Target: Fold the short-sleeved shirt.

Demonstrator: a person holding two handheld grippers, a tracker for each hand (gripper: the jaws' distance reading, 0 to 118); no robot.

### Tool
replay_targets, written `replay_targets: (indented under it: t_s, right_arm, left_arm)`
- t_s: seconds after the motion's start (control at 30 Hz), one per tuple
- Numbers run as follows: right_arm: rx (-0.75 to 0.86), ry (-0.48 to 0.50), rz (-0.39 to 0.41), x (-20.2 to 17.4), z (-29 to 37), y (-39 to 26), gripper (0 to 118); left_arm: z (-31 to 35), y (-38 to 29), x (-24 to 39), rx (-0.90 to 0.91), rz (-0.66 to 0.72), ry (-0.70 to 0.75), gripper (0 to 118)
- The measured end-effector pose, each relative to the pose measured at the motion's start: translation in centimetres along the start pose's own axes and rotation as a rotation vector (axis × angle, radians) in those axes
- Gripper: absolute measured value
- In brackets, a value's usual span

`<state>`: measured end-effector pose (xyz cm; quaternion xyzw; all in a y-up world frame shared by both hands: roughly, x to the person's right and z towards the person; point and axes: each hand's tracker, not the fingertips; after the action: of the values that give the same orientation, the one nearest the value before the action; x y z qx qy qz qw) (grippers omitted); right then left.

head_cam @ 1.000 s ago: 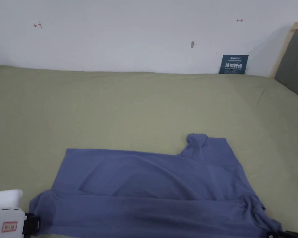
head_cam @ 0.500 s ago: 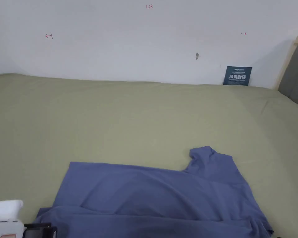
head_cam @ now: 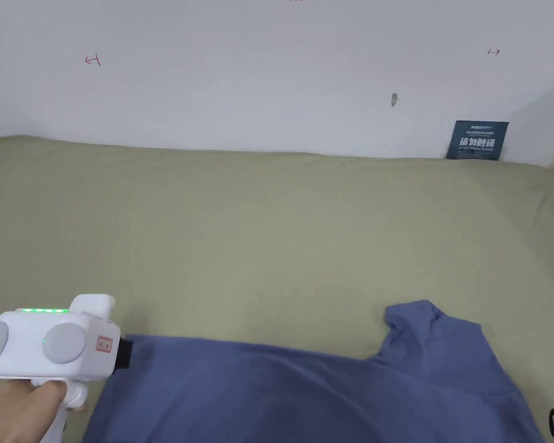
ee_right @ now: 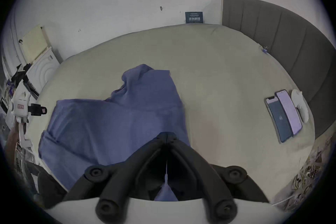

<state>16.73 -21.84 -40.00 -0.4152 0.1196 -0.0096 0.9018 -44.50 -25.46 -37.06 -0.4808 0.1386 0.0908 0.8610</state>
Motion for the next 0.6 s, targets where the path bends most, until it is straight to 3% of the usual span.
replay_targets:
  t_s: [0.07, 0.2, 0.33, 0.4, 0.43, 0.47, 0.5, 0.53, 0.6]
  right_arm:
    - [-0.020, -0.017, 0.022, 0.3, -1.4, 0.1, 3]
    - [-0.048, -0.023, 0.027, 1.0, -3.4, 0.2, 3]
    - [-0.073, -0.025, 0.051, 1.2, -5.0, 0.6, 3]
    - [-0.075, -0.025, 0.056, 1.1, -5.7, 1.3, 3]
    - [-0.078, -0.013, 0.060, 1.1, -6.1, 1.7, 5]
    - [-0.082, 0.016, 0.053, 0.9, -6.5, 2.0, 26]
    - [-0.096, -0.002, 0.062, 0.9, -7.2, 2.3, 60]
    - [-0.125, 0.029, 0.090, 0.9, -7.9, 2.5, 78]
    - [-0.150, 0.015, 0.100, 0.0, -9.4, 3.7, 78]
  left_arm:
    - [-2.3, 1.3, 0.3, -0.041, -0.023, 0.075, 116]
    - [-4.9, 1.7, 0.8, -0.072, -0.032, 0.091, 114]
    - [-4.4, 1.2, 1.8, -0.077, -0.041, 0.034, 96]
    - [-3.2, 1.0, 2.5, -0.041, -0.063, 0.035, 61]
    - [-3.1, 1.0, 2.7, -0.047, -0.068, 0.014, 26]
    - [-3.2, 0.9, 2.6, -0.052, -0.046, -0.026, 1]
    - [-3.5, 1.1, 2.7, -0.066, -0.058, 0.001, 1]
    - [-3.7, 1.0, 2.8, -0.063, -0.076, 0.015, 1]
    - [-4.0, 0.9, 2.8, -0.064, -0.061, 0.009, 1]
